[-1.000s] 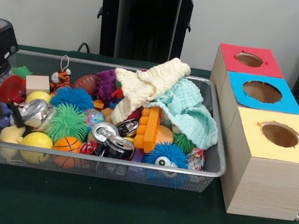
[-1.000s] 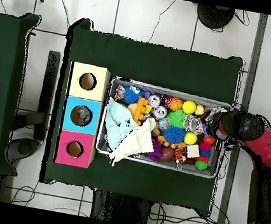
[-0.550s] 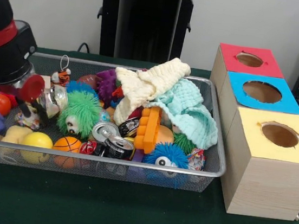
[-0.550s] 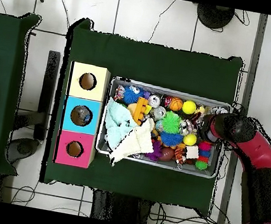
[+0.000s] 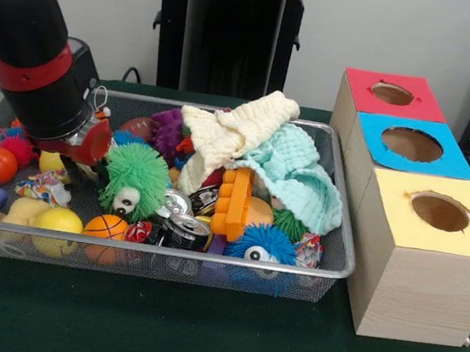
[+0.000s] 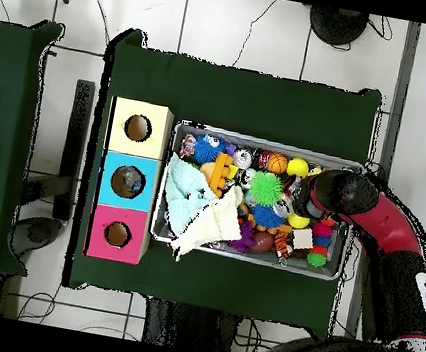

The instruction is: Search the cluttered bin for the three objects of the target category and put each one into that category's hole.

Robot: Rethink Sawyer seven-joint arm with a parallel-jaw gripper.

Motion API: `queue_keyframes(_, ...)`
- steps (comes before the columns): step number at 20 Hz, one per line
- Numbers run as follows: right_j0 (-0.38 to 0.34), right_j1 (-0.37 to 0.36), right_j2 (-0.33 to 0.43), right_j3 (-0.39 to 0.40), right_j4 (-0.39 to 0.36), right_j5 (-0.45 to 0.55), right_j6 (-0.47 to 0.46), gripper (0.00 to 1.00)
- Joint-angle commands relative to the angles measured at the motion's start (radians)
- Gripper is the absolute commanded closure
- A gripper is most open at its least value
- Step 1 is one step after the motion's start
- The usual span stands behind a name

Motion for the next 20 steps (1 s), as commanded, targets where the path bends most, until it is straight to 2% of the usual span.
queue_keyframes(1,0.081,-0.022,-0.086,-0.100,-0.050,0.173,0.081,0.00)
queue_keyframes(3,0.098,-0.041,-0.107,-0.133,-0.067,0.143,0.078,0.00)
queue_keyframes(7,0.112,-0.051,-0.133,-0.192,-0.060,0.201,0.075,0.00)
queue_keyframes(8,0.119,-0.057,-0.140,-0.198,-0.068,0.168,0.079,0.00)
queue_keyframes(13,0.129,-0.016,-0.124,-0.303,-0.068,0.174,0.036,0.00)
queue_keyframes(17,0.165,0.007,-0.139,-0.383,-0.071,0.249,0.050,0.00)
queue_keyframes(20,0.184,-0.005,-0.160,-0.365,-0.064,0.257,0.077,0.00)
